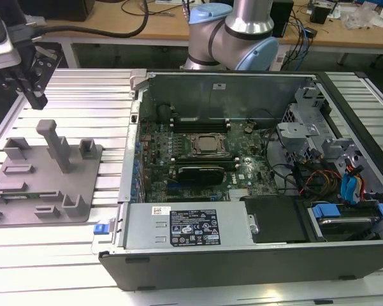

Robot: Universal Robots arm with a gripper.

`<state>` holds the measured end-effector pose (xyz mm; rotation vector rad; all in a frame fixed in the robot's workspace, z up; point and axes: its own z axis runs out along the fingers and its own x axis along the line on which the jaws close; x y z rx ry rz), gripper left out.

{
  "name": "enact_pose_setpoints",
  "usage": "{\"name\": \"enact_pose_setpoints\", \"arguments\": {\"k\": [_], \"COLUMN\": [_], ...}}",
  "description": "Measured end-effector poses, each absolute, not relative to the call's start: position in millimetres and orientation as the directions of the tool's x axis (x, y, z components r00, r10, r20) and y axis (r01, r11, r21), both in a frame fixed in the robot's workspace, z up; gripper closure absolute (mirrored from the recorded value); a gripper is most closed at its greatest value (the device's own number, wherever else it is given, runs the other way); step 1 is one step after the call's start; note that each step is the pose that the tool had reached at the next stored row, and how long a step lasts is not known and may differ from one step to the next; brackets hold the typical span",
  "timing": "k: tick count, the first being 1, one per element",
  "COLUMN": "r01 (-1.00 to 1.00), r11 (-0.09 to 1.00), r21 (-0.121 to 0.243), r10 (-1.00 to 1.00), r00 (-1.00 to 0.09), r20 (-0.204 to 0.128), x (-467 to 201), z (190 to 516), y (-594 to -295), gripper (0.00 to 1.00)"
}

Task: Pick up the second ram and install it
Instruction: 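Reach for the second ram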

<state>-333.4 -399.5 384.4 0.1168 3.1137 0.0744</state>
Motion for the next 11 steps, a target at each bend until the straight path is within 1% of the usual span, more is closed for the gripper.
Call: {"name": "enact_pose_setpoints", "arguments": {"k": [11], "r01": [0.074], "r11": [0.996], "r21": [0.049], "r10": [0.075], "r00": [-0.997], "r20": [-0.023], "x": [-364.9], "z": [376.5], "y": [-403.4], "gripper": [0.92]}}
